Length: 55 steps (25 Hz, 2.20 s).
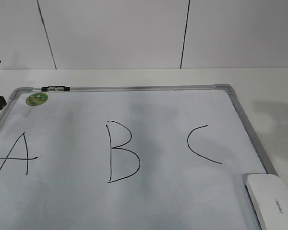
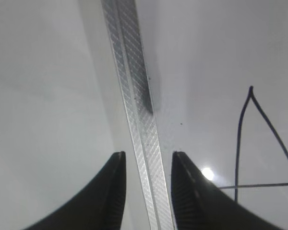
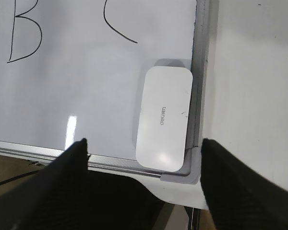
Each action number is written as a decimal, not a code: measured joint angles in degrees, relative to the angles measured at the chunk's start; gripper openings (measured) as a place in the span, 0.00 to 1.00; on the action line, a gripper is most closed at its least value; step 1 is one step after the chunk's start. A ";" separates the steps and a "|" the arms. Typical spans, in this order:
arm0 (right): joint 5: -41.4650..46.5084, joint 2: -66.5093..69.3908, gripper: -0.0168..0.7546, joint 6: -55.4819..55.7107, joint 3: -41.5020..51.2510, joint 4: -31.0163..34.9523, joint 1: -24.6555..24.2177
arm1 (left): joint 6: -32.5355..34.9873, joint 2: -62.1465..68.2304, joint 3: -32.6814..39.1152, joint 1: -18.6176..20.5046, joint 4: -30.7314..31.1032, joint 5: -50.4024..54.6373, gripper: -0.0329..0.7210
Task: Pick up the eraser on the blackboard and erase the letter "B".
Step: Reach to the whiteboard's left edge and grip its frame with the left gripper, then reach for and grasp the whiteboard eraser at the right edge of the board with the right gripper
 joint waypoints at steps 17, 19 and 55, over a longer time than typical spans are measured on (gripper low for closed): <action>0.00 0.54 0.78 0.02 0.00 0.00 0.00 | 2.19 1.96 -0.23 2.36 -2.47 -0.78 0.37; -0.13 0.69 0.78 0.02 0.00 0.00 0.00 | 2.21 1.96 -0.23 2.36 -2.60 -0.78 0.37; -0.13 0.69 0.78 0.12 0.00 0.00 0.00 | 2.41 5.36 -0.45 2.36 -2.78 -1.72 0.35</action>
